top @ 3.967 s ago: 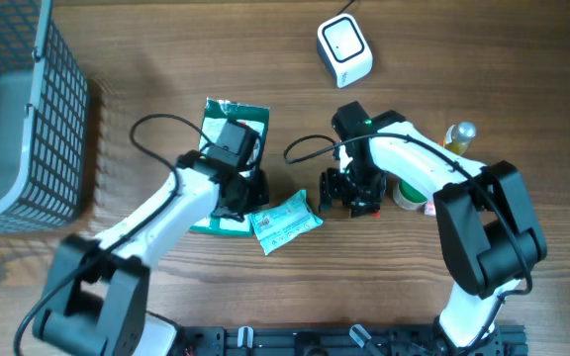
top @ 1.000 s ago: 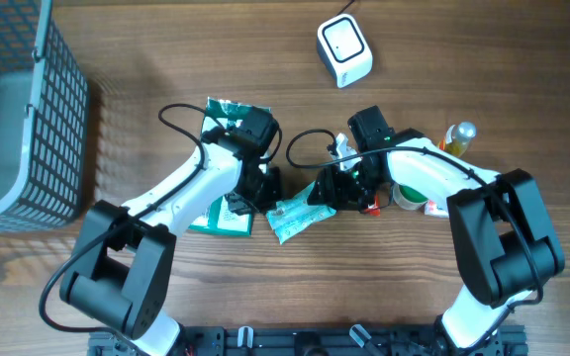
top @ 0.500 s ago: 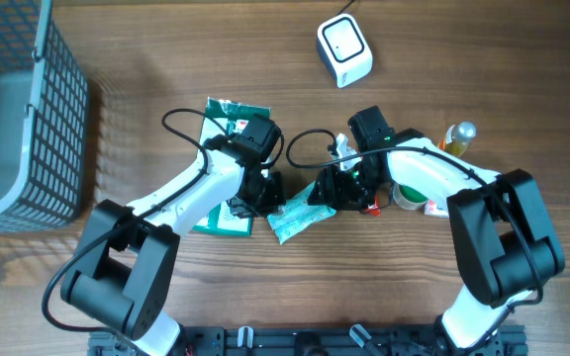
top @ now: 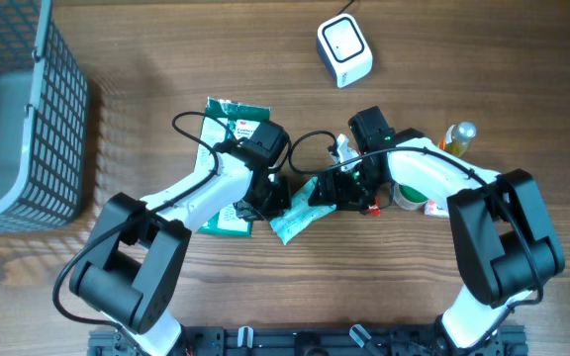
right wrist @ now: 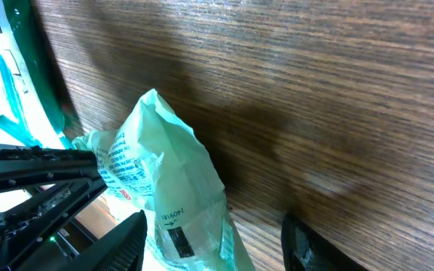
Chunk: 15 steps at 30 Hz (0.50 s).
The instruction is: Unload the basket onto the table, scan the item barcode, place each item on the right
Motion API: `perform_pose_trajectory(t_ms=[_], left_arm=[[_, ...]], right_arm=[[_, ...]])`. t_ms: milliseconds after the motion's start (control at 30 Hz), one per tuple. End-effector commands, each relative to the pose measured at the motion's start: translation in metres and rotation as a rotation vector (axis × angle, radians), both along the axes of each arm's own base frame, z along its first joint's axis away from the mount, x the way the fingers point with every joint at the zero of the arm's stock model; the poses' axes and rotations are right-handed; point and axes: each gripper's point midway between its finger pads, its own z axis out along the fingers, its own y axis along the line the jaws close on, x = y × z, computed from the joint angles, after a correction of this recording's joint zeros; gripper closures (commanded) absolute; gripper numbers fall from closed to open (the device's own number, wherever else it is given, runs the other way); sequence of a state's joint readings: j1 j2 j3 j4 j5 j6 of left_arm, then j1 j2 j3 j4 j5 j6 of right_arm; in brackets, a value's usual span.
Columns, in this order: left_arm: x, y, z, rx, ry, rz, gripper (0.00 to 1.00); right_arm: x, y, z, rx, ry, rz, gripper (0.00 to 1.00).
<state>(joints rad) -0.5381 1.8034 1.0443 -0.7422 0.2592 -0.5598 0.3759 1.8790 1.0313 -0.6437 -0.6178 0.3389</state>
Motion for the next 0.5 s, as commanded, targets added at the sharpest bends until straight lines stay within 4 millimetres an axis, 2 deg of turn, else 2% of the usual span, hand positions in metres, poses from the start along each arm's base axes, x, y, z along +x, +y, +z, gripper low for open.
perform_pose_trajectory(t_ms=[0, 200, 467], left_arm=[[-0.009, -0.001, -0.020, 0.031, 0.038, -0.010, 0.93], [-0.009, -0.001, -0.020, 0.031, 0.039, -0.010, 0.93], [-0.009, -0.001, -0.020, 0.031, 0.039, -0.011, 0.93]], right_arm=[[-0.003, -0.011, -0.013, -0.068, 0.012, -0.011, 0.46], [-0.007, 0.011, -0.008, -0.010, -0.013, 0.040, 0.49], [-0.005, 0.010, -0.011, -0.038, -0.020, 0.024, 0.69]])
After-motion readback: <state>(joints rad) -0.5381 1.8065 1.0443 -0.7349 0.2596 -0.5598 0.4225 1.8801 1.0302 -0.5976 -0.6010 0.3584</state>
